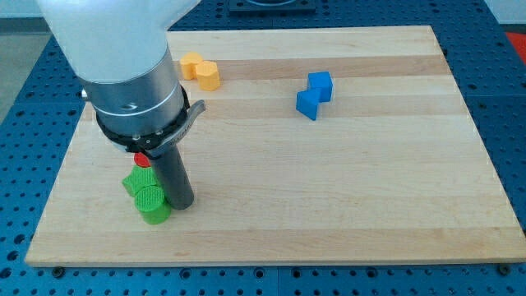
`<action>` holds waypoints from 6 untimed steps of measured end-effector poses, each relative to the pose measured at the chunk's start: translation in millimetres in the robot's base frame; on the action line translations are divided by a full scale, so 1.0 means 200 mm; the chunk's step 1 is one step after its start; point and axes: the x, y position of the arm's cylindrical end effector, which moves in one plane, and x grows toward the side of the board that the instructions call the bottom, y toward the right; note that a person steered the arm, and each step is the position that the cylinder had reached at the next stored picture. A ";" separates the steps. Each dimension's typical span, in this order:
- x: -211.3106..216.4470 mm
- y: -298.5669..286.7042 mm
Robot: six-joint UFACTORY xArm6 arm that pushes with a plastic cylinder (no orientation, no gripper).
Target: Push blue triangle slightly right
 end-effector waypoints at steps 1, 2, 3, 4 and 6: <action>0.00 -0.01; 0.00 -0.04; 0.00 -0.04; 0.00 -0.02; -0.11 0.52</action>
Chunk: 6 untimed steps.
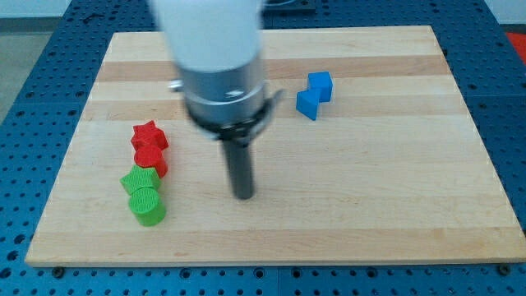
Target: Push blue triangle slightly right
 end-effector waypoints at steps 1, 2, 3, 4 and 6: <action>-0.15 0.15; -0.35 0.33; -0.52 0.35; -0.62 0.38; -0.68 0.49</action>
